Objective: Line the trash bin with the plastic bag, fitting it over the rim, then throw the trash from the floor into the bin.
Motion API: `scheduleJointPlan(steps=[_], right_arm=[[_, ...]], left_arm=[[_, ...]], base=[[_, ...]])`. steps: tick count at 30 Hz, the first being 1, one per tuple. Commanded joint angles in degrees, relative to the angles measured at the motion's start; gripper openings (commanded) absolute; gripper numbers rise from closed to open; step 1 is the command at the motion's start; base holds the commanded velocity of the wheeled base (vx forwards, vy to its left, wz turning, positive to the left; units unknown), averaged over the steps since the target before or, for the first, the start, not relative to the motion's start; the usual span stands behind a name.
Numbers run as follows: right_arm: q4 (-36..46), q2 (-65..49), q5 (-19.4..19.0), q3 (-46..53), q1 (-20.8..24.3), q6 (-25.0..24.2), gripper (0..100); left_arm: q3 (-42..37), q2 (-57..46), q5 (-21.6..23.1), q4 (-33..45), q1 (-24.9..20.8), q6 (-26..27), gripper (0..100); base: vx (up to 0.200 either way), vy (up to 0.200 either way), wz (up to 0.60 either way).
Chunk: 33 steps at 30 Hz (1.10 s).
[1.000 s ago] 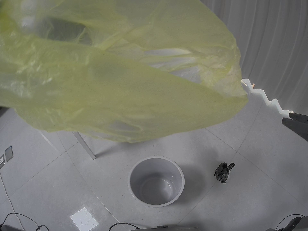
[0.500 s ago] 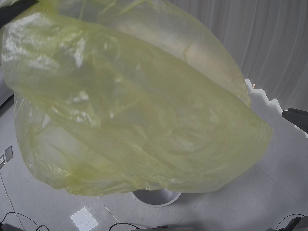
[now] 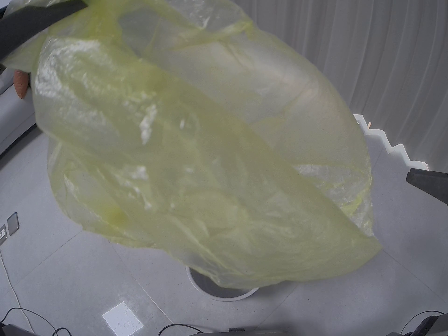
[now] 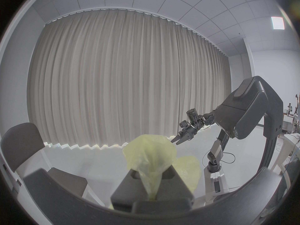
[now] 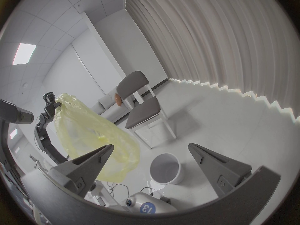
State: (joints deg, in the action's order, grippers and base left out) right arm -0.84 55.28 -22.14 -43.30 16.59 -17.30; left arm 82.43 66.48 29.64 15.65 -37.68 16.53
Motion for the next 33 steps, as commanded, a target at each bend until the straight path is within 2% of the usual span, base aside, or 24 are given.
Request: scheduleJointPlan(steps=[1, 10, 19, 33], right_arm=[[-0.04, 0.26, -0.19, 0.41, 3.1, -1.6, 100], [-0.74, 2.64, -0.1, 2.87, 7.84, -1.33, 100], [-9.27, 10.02, 0.52, 1.47, 7.93, -1.25, 100], [-9.27, 11.34, 0.52, 0.76, 9.07, -1.33, 100]], left_arm=[[0.36, 0.76, 0.07, -0.1, -0.29, -0.01, 0], [1.06, 1.46, 0.07, -2.47, -1.96, -0.09, 0], [0.27, 1.46, 0.16, -2.38, -2.84, -0.01, 0], [-0.52, 2.08, 0.77, -3.35, -2.84, 0.43, 0]], base=[[0.0, 0.0, 0.0], [0.0, 0.0, 0.0], [0.0, 0.0, 0.0], [0.0, 0.0, 0.0]])
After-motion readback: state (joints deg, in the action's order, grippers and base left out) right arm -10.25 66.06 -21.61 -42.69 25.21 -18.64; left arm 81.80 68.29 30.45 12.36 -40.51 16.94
